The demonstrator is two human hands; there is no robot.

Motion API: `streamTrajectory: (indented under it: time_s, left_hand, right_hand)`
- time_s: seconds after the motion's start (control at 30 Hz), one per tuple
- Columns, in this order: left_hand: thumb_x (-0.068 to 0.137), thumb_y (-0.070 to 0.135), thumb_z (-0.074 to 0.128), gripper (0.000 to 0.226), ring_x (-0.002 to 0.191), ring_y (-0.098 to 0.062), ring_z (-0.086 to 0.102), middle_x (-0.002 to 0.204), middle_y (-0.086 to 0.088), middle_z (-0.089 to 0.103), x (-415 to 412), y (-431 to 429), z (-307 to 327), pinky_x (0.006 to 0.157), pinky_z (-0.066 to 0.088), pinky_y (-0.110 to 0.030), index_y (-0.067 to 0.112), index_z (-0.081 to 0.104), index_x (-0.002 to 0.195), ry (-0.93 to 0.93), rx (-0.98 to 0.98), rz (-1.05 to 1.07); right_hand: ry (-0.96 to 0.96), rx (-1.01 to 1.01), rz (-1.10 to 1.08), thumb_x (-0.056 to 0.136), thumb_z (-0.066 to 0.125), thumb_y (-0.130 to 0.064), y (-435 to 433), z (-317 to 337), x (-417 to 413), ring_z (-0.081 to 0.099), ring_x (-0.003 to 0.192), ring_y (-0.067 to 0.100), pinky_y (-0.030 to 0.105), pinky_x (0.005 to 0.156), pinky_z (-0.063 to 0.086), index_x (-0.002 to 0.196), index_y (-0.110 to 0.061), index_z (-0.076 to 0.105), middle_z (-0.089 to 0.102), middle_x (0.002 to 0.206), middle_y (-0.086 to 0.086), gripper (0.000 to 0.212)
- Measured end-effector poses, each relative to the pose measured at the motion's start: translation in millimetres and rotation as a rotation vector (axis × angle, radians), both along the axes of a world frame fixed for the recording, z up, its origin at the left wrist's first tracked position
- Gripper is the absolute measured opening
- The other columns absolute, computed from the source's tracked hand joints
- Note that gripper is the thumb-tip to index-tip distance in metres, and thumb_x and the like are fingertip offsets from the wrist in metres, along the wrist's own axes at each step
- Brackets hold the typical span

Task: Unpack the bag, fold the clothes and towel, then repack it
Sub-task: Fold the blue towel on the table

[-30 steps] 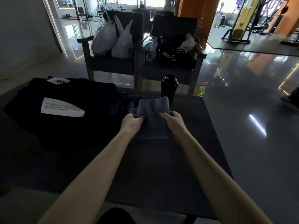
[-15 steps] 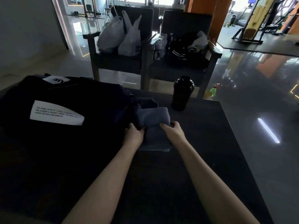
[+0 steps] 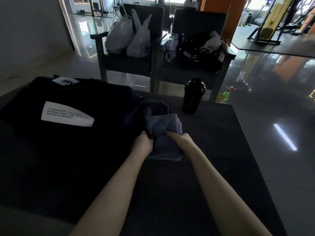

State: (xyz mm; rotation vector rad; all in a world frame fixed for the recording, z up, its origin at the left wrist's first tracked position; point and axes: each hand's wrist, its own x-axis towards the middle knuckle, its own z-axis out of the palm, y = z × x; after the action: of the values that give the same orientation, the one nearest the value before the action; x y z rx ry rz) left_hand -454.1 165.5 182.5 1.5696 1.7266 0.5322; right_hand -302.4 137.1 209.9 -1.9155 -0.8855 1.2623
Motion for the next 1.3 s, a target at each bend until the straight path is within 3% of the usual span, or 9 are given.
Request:
streamTrajectory:
  time_s: [0.13,0.23,0.33,0.4,0.5,0.57,0.7,1.17,1.3]
  left_hand:
    - [0.097,0.031,0.044,0.031,0.099,-0.029,0.060,0.113,-0.014,0.063,-11,-32,-1,0.088,0.051,-0.039,0.008,0.056,0.115,-0.016,-0.065,-0.042]
    - [0.099,0.042,0.038,0.051,0.111,-0.031,0.055,0.126,-0.014,0.056,-10,-68,9,0.097,0.044,-0.043,0.010,0.036,0.138,0.116,-0.101,-0.077]
    - [0.098,0.052,0.028,0.069,0.133,-0.029,0.035,0.148,-0.012,0.034,-7,-101,22,0.105,0.032,-0.045,0.017,0.003,0.152,0.436,0.191,-0.109]
    - [0.099,0.052,0.026,0.065,0.144,-0.024,0.015,0.158,-0.005,0.013,-7,-106,31,0.114,0.021,-0.044,0.024,0.002,0.152,0.501,0.403,-0.199]
    - [0.100,0.050,0.019,0.057,0.147,-0.018,-0.001,0.161,0.006,-0.002,1,-99,34,0.118,0.006,-0.042,0.030,0.009,0.152,0.509,0.339,-0.420]
    - [0.101,0.049,0.017,0.056,0.147,-0.017,-0.001,0.161,0.009,-0.002,5,-97,29,0.119,0.006,-0.042,0.031,0.008,0.152,0.449,0.202,-0.444]
    - [0.100,0.048,0.017,0.055,0.147,-0.015,0.005,0.161,0.008,0.003,5,-92,7,0.118,0.010,-0.042,0.031,0.007,0.152,0.417,0.235,-0.385]
    - [0.098,0.048,0.008,0.059,0.147,-0.015,-0.005,0.161,0.007,-0.002,17,-66,-16,0.119,0.001,-0.041,0.027,-0.003,0.153,0.448,0.316,-0.288]
    - [0.077,0.056,-0.016,0.082,0.148,-0.015,-0.003,0.161,0.006,-0.002,18,-62,-21,0.120,0.003,-0.040,0.026,-0.003,0.152,0.466,0.370,-0.251]
  right_hand:
    - [-0.030,0.026,0.044,0.081,0.067,-0.049,-33,-9,-4,0.058,0.079,0.018,0.029,0.071,0.050,0.073,-0.017,0.051,0.060,0.083,0.002,0.037]
    - [-0.005,-0.022,0.003,0.080,0.068,-0.048,-67,-5,-7,0.058,0.071,0.017,0.029,0.060,0.047,0.075,-0.012,0.053,0.061,0.078,0.004,0.039]
    - [0.033,-0.006,0.004,0.083,0.066,-0.042,-92,-3,-9,0.062,0.077,0.020,0.032,0.070,0.053,0.085,-0.009,0.059,0.063,0.078,0.005,0.035]
    - [0.038,0.003,-0.002,0.083,0.066,-0.041,-103,0,-11,0.064,0.085,0.024,0.035,0.078,0.053,0.096,-0.004,0.062,0.064,0.083,0.007,0.039]
    - [0.042,0.005,-0.016,0.082,0.065,-0.040,-107,4,-14,0.065,0.090,0.027,0.037,0.081,0.053,0.107,-0.001,0.061,0.066,0.092,0.012,0.046]
    - [0.048,-0.006,-0.018,0.082,0.065,-0.043,-106,5,-16,0.064,0.084,0.025,0.035,0.074,0.054,0.102,-0.005,0.058,0.065,0.088,0.009,0.044]
    - [0.011,0.005,-0.015,0.084,0.062,-0.048,-102,-1,-13,0.056,0.069,0.015,0.025,0.052,0.042,0.099,-0.012,0.049,0.057,0.080,0.002,0.041]
    - [-0.073,0.186,0.016,0.080,0.053,-0.068,-60,-23,-4,0.061,0.100,0.021,0.033,0.084,0.051,0.126,-0.008,0.049,0.062,0.116,0.008,0.075]
    - [0.006,0.168,-0.013,0.081,0.055,-0.066,-46,-25,0,0.059,0.095,0.018,0.025,0.071,0.046,0.130,-0.011,0.047,0.060,0.118,0.005,0.074]
